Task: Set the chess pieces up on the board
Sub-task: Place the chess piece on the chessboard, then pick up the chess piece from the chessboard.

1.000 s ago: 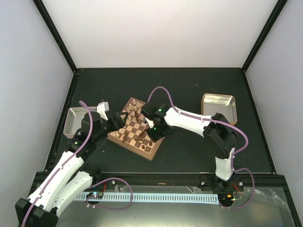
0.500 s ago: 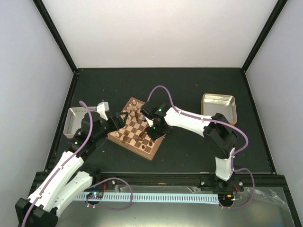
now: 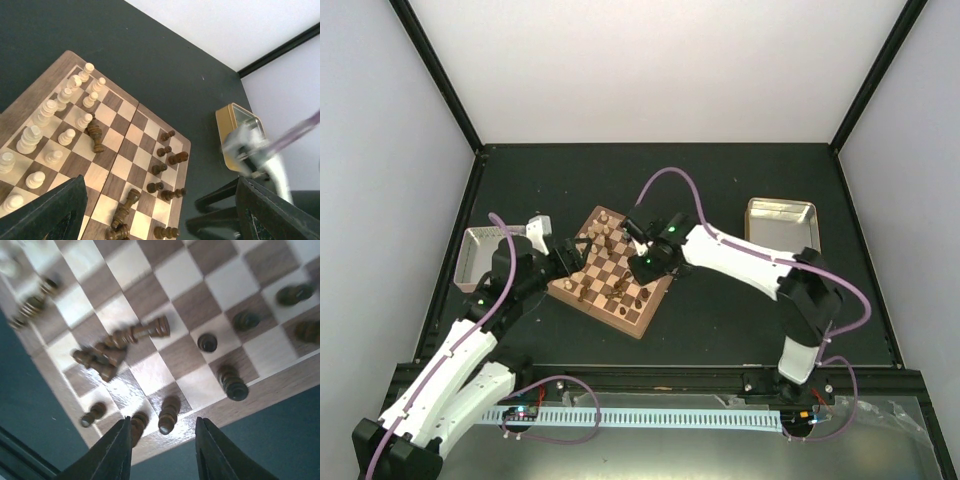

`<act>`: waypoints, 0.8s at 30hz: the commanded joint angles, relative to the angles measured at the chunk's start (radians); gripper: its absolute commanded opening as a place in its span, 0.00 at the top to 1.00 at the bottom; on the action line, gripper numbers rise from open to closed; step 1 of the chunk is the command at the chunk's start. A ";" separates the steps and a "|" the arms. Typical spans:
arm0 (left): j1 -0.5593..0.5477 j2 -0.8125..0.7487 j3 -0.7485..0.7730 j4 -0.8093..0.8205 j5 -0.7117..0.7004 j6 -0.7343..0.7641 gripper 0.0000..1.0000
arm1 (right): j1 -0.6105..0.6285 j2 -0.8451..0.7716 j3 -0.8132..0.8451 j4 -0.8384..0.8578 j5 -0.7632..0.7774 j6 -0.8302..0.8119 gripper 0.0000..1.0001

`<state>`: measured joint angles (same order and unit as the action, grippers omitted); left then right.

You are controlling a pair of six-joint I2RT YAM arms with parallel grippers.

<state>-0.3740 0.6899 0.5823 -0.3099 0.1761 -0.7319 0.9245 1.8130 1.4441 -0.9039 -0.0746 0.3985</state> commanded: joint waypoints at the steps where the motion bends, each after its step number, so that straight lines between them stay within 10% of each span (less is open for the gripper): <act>1: 0.007 0.027 0.012 0.009 0.081 0.054 0.17 | -0.017 -0.128 -0.041 0.109 0.073 0.085 0.62; 10: -0.076 0.256 0.098 -0.043 0.224 0.143 0.34 | -0.094 -0.280 -0.223 0.268 0.082 0.185 0.62; 24: -0.289 0.778 0.494 -0.416 -0.017 0.337 0.56 | -0.161 -0.338 -0.355 0.346 0.031 0.196 0.63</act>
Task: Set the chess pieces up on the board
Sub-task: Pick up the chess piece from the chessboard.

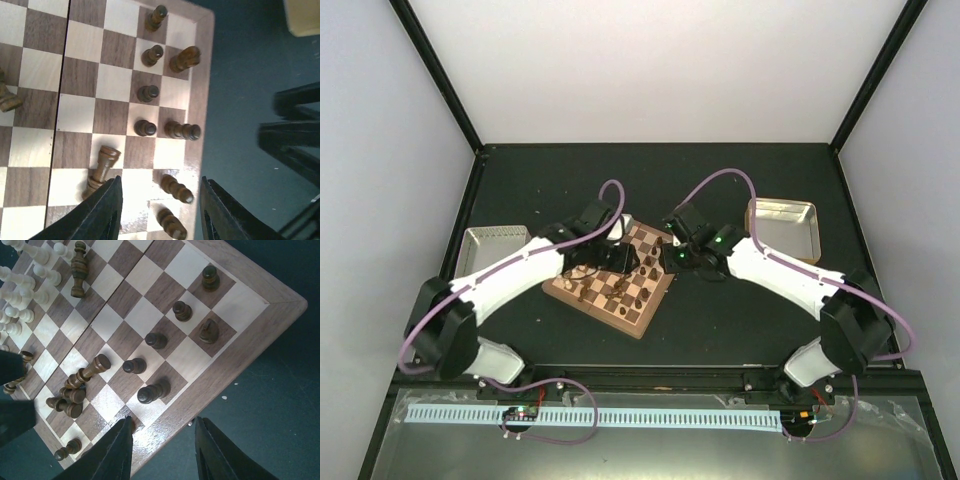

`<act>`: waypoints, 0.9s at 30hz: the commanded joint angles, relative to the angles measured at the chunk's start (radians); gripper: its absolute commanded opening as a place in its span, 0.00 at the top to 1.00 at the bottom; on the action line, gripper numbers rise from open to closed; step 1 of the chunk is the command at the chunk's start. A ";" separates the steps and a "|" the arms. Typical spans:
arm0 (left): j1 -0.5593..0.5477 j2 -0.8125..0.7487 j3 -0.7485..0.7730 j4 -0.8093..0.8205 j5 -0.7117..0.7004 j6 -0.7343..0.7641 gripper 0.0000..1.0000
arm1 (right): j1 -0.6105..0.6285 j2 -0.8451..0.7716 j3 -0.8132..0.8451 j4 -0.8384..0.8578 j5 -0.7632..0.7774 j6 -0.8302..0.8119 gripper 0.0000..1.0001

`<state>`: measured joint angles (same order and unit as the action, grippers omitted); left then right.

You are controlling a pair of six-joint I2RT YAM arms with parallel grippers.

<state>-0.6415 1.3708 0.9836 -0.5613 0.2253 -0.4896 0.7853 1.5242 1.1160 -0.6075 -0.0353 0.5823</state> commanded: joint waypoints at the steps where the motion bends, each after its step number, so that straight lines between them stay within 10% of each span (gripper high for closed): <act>1: -0.029 0.127 0.109 -0.190 -0.068 0.110 0.56 | -0.029 -0.056 -0.037 0.055 -0.010 0.014 0.63; 27: -0.046 0.462 0.320 -0.375 -0.190 0.205 0.68 | -0.088 -0.126 -0.137 0.120 -0.043 0.036 0.64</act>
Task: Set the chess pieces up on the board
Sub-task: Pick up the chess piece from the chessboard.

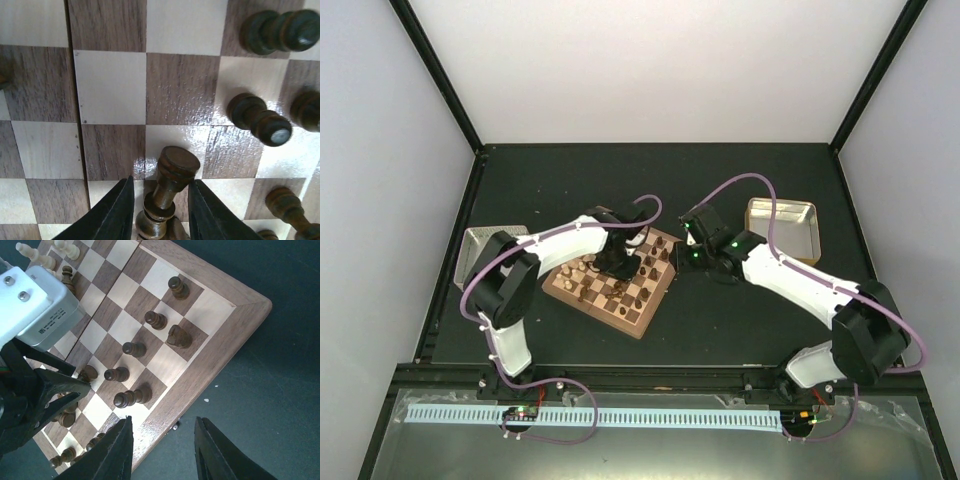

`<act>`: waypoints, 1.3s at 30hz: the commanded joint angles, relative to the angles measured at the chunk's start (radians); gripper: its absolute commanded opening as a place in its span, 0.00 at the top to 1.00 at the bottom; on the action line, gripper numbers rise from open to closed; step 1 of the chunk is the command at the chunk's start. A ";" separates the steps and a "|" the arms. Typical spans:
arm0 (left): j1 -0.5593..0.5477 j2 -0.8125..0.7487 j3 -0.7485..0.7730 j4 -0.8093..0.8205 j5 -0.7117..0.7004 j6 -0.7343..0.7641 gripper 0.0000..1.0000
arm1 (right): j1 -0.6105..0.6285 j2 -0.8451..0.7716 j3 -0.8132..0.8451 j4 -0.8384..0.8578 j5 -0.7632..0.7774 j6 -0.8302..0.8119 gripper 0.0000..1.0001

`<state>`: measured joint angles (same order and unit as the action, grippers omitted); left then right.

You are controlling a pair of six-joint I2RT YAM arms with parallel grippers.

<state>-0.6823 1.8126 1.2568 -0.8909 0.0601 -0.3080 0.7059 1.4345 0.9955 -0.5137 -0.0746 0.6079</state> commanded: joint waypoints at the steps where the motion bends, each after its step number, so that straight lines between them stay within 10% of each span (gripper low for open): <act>1: -0.006 0.023 0.050 -0.048 -0.025 0.024 0.68 | -0.008 -0.038 -0.018 0.026 -0.005 0.012 0.64; 24: -0.005 0.085 0.185 -0.113 -0.037 0.036 0.85 | -0.022 -0.092 -0.031 0.036 -0.003 0.018 0.64; 39: 0.049 -0.305 0.021 0.205 0.139 -0.199 0.84 | -0.022 -0.199 -0.149 0.374 -0.185 -0.012 0.55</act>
<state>-0.6647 1.6287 1.3277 -0.8463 0.0925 -0.3687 0.6884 1.2610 0.8673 -0.3149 -0.1680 0.6033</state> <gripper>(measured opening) 0.170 0.425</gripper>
